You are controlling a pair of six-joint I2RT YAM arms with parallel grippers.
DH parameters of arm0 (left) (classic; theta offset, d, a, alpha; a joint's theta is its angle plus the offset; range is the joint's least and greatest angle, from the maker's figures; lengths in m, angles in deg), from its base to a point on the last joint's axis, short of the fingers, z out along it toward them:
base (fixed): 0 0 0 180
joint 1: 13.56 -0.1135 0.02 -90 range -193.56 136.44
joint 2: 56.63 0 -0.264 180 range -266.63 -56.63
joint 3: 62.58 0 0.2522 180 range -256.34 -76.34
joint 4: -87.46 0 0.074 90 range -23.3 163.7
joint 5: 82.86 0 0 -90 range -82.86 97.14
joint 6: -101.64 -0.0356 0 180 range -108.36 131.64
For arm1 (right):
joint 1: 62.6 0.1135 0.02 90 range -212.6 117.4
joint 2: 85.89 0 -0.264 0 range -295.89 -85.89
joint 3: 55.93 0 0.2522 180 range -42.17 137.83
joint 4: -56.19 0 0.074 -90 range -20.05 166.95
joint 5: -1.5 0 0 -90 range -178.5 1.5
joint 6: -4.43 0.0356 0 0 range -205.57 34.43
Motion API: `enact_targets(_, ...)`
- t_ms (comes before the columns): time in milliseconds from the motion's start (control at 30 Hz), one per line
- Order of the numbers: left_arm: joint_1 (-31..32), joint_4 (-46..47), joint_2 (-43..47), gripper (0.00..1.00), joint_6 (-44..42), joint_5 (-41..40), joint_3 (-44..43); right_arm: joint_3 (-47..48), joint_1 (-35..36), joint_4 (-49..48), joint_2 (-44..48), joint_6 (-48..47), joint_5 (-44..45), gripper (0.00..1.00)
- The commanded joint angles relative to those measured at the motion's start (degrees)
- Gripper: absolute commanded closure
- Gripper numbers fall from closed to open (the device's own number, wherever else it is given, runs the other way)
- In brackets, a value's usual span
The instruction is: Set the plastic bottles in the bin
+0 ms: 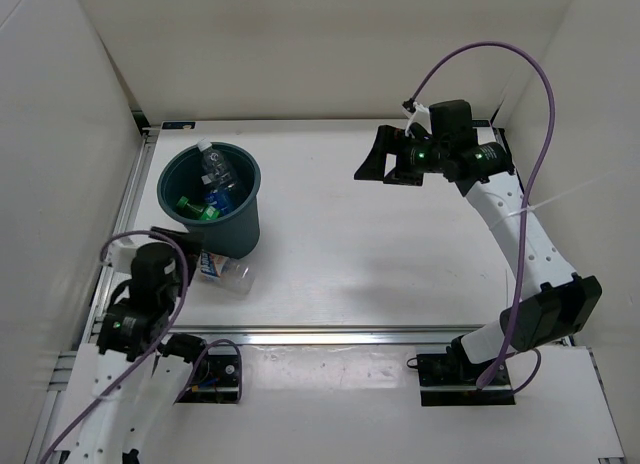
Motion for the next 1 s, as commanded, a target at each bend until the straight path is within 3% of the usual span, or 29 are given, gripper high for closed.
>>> enact_targets(0, -0.12, 3.33, 1.46, 0.0, 9.53, 7.85, 10.46, -0.34, 0.06, -1.32, 0.87, -0.44, -1.73, 0.0)
enact_targets(167, -0.12, 9.05, 8.85, 0.0, 17.35, 10.94, 25.57, -0.34, 0.06, -1.32, 0.86, -0.44, -1.73, 0.0)
enact_targets(567, -0.12, 20.57, 5.44, 0.0, 17.35, 6.72, 36.41, -2.71, -0.47, -0.8, 3.59, -1.58, -1.2, 0.0)
enact_targets(967, -1.17, 28.82, 0.42, 0.0, 16.66, 7.42, 43.62, -1.57, -1.0, 1.31, 4.12, -3.25, -0.58, 0.0)
